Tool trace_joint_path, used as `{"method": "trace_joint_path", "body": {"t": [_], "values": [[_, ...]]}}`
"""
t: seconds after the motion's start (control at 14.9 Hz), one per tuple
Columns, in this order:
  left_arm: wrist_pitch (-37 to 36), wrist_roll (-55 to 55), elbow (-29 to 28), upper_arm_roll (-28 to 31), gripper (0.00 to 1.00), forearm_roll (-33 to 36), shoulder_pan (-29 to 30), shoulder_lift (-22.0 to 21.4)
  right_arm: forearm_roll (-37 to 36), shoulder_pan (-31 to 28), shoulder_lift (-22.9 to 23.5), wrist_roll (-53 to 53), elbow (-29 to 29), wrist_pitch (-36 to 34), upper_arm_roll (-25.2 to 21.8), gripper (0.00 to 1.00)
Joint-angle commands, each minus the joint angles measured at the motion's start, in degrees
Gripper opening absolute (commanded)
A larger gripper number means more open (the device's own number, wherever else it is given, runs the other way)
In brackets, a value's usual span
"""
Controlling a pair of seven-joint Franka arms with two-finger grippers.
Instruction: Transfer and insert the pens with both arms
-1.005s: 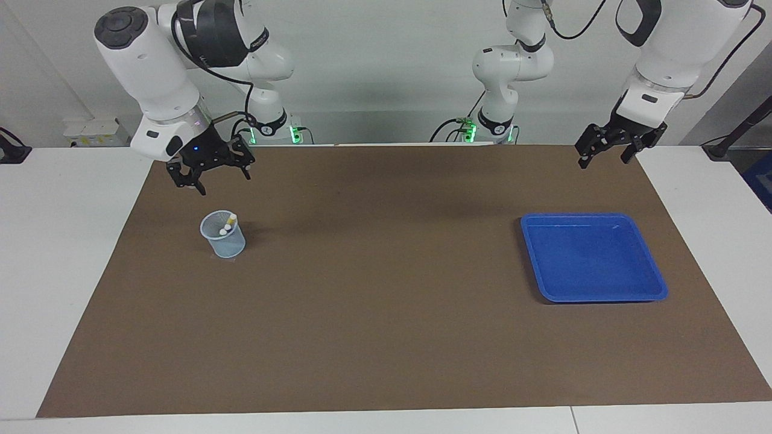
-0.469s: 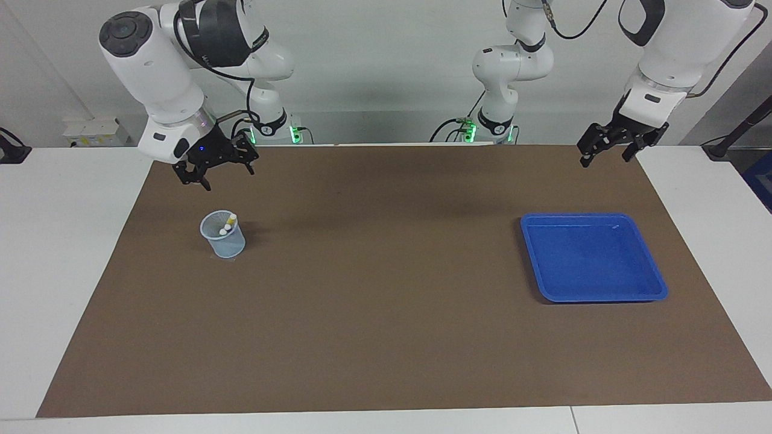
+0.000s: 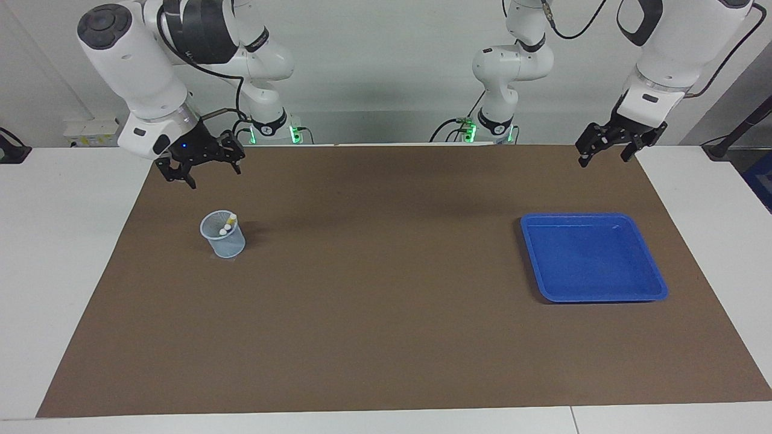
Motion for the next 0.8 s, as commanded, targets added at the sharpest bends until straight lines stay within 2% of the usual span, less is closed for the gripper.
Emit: {"method": "trace_joint_path", "body": {"t": [0.0,0.33,0.54,0.74], "values": [[-0.92,0.7,0.88,-0.36,1.0,-0.38,0.4,0.1,-2.0,0.31,-0.45,0.07,0.67,0.3,-0.09,1.0],[-0.83,0.7,0.88,-0.36,1.0,-0.38,0.57,0.1,-2.26,2.24,-0.62,0.78,0.93,0.03,-0.35,1.0],[-0.57,0.79,0.79,-0.1,1.0,-3.44,0.93,0.01,-1.82,2.24,-0.62,0.78,1.02,-0.49,-2.02,1.0],[-0.39,0.79,0.7,-0.18,1.0,-3.72,1.01,0.01,-1.73,1.89,-0.8,0.86,1.02,-1.28,-3.68,1.0]]}}
